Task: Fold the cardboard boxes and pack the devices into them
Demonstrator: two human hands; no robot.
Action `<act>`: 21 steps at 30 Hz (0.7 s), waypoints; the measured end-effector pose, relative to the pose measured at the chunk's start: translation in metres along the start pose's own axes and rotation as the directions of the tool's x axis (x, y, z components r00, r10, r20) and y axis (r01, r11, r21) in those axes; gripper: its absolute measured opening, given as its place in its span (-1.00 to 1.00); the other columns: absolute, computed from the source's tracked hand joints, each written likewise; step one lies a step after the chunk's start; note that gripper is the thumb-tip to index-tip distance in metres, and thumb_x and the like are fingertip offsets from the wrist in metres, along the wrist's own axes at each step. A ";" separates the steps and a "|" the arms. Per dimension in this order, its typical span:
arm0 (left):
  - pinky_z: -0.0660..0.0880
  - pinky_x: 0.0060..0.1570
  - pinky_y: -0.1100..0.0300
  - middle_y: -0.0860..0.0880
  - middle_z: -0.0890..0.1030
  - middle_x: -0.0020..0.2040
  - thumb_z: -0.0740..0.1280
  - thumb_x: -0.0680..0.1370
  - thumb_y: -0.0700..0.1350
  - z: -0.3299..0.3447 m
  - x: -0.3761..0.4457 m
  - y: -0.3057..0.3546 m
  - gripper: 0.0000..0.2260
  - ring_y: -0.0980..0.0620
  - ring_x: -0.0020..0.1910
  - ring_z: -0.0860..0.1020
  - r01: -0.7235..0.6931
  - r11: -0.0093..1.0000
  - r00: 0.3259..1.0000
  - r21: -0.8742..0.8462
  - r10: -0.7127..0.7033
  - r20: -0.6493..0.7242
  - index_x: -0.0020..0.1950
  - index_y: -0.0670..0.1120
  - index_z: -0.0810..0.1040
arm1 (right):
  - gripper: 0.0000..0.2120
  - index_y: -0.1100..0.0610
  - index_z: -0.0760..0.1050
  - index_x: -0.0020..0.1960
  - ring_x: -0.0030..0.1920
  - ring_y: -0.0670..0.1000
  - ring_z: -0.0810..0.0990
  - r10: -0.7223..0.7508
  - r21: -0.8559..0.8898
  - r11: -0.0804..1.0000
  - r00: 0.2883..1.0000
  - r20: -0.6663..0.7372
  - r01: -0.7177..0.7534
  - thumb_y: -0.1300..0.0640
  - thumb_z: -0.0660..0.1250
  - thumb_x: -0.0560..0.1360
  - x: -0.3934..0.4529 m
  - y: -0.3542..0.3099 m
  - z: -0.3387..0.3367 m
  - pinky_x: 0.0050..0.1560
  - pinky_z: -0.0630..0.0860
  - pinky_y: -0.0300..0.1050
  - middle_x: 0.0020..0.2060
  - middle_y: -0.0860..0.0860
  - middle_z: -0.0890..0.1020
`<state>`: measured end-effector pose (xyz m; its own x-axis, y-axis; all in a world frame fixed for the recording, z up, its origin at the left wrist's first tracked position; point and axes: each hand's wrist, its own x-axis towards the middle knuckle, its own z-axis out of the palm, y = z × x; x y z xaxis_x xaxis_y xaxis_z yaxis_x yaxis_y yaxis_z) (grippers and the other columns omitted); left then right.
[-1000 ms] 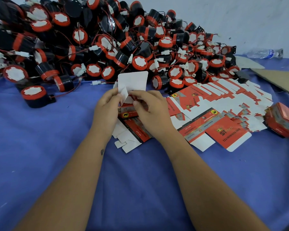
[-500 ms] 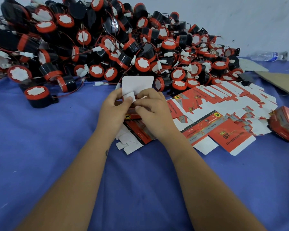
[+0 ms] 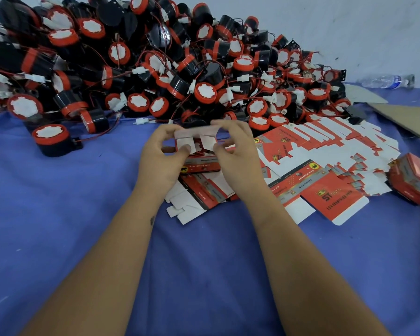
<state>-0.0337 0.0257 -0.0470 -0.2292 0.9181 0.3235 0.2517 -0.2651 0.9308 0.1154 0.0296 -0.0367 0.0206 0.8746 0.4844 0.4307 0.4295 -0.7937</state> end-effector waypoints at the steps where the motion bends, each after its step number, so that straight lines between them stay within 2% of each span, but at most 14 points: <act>1: 0.55 -0.08 0.19 0.23 0.59 0.02 0.43 0.52 -0.21 -0.001 0.000 -0.001 -0.73 0.17 -0.01 0.58 -0.029 0.999 0.999 0.014 0.029 -0.019 -0.07 0.20 0.54 | -0.60 0.13 0.58 0.21 0.13 -0.01 0.49 -0.052 -0.090 0.995 0.998 0.017 0.054 0.45 0.23 0.48 -0.001 0.002 -0.002 0.09 0.38 -0.38 0.13 -0.03 0.52; 3: 0.57 -0.08 0.18 0.22 0.61 0.02 0.45 0.50 -0.21 -0.003 -0.001 -0.003 -0.75 0.14 0.03 0.60 -0.063 0.997 0.997 0.033 0.064 -0.035 -0.16 0.17 0.57 | -0.62 0.17 0.65 0.14 0.18 0.00 0.46 -0.080 -0.180 0.980 0.996 0.041 0.086 0.42 0.21 0.45 -0.004 0.006 -0.008 0.20 0.35 -0.35 0.09 -0.01 0.61; 5: 0.57 -0.10 0.25 0.23 0.63 0.03 0.44 0.51 -0.22 -0.007 0.001 -0.004 -0.75 0.17 0.06 0.62 -0.045 0.998 0.999 0.036 0.045 -0.007 -0.17 0.16 0.61 | -0.62 0.16 0.67 0.11 0.20 -0.02 0.47 -0.010 -0.111 0.994 0.998 0.061 0.016 0.29 0.19 0.40 -0.006 0.005 -0.012 0.27 0.40 -0.14 0.05 -0.07 0.61; 7: 0.57 -0.11 0.33 0.24 0.65 0.05 0.34 0.56 -0.26 -0.012 0.003 -0.004 -0.71 0.26 0.04 0.62 -0.006 1.000 0.999 -0.013 0.007 0.052 -0.13 0.15 0.66 | -0.62 0.14 0.68 0.08 0.18 -0.05 0.49 0.052 -0.037 0.998 0.995 0.089 -0.049 0.16 0.20 0.37 -0.007 0.004 -0.014 0.26 0.43 -0.07 0.01 -0.13 0.60; 10: 0.57 -0.07 0.33 0.17 0.66 0.13 0.25 0.59 -0.22 -0.019 0.004 -0.004 -0.73 0.27 0.07 0.62 0.104 0.979 0.984 -0.177 -0.076 0.159 -0.06 0.03 0.72 | -0.78 0.11 0.67 0.08 0.15 -0.10 0.51 0.037 -0.086 0.996 0.992 0.120 -0.026 0.12 0.37 0.46 -0.007 0.006 -0.014 0.22 0.41 -0.21 0.00 -0.16 0.59; 12: 0.52 0.04 0.35 0.16 0.58 0.24 0.34 0.59 -0.16 -0.020 0.001 -0.004 -0.83 0.28 0.18 0.55 -0.010 0.999 0.978 -0.032 0.017 0.208 0.04 0.07 0.68 | -0.78 0.09 0.65 0.11 0.12 -0.16 0.51 0.009 -0.117 0.993 0.991 0.135 0.007 0.17 0.44 0.47 -0.006 0.008 -0.014 0.16 0.36 -0.40 0.01 -0.15 0.57; 14: 0.45 0.17 0.34 0.15 0.49 0.28 0.47 0.52 -0.15 -0.019 -0.002 -0.006 -0.75 0.26 0.26 0.45 -0.166 0.972 0.958 0.168 0.119 0.260 0.12 0.15 0.60 | -0.75 0.08 0.64 0.15 0.05 -0.24 0.49 -0.009 -0.131 0.991 0.989 0.148 0.029 0.17 0.46 0.47 -0.005 0.010 -0.014 0.09 0.32 -0.53 0.00 -0.16 0.56; 16: 0.38 0.20 0.43 0.13 0.46 0.27 0.52 0.47 -0.16 -0.017 -0.003 -0.005 -0.66 0.23 0.28 0.40 -0.175 0.966 0.961 0.188 0.127 0.245 0.12 0.20 0.56 | -0.73 0.08 0.63 0.18 -0.01 -0.29 0.47 -0.019 -0.149 0.988 0.989 0.146 0.041 0.15 0.47 0.48 -0.005 0.012 -0.013 0.06 0.30 -0.57 -0.02 -0.17 0.54; 18: 0.31 0.08 0.60 0.12 0.47 0.27 0.53 0.46 -0.18 -0.017 -0.002 -0.005 -0.63 0.22 0.27 0.40 -0.164 0.970 0.967 0.180 0.122 0.224 0.11 0.21 0.55 | -0.71 0.08 0.63 0.19 -0.05 -0.26 0.45 -0.039 -0.193 0.979 0.990 0.134 0.065 0.15 0.47 0.48 -0.004 0.013 -0.012 0.03 0.30 -0.58 -0.03 -0.16 0.54; 21: 0.31 0.13 0.54 0.13 0.48 0.24 0.53 0.46 -0.20 -0.017 -0.001 -0.005 -0.63 0.22 0.24 0.42 -0.165 0.962 0.971 0.218 0.119 0.210 0.10 0.21 0.56 | -0.72 0.09 0.63 0.18 -0.06 -0.24 0.42 -0.079 -0.258 0.960 0.991 0.107 0.105 0.15 0.48 0.46 -0.005 0.013 -0.009 -0.03 0.31 -0.57 -0.07 -0.14 0.52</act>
<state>-0.0510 0.0209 -0.0492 0.0047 0.9214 0.3887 0.4854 -0.3419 0.8047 0.1292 0.0285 -0.0456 -0.1100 0.8568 0.5038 0.6486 0.4459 -0.6168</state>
